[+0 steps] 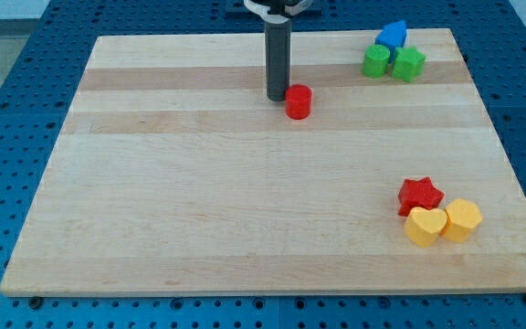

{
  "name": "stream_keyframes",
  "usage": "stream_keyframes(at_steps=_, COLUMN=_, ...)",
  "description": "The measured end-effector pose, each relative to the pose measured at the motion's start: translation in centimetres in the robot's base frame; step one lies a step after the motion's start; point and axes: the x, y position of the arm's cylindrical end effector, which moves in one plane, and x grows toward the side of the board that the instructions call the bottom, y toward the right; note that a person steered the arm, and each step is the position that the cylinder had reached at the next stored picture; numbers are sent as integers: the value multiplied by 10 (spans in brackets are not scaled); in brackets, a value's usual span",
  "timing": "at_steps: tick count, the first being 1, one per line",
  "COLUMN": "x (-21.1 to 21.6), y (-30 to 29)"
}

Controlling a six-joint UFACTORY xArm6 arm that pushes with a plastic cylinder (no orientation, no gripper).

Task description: Slide the red circle to the red star

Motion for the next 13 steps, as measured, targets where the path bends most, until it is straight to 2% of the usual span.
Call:
stream_keyframes(at_steps=3, x=0, y=37)
stream_keyframes(at_steps=8, x=103, y=88)
stream_keyframes(at_steps=11, x=132, y=129)
stream_keyframes(at_steps=13, x=139, y=135)
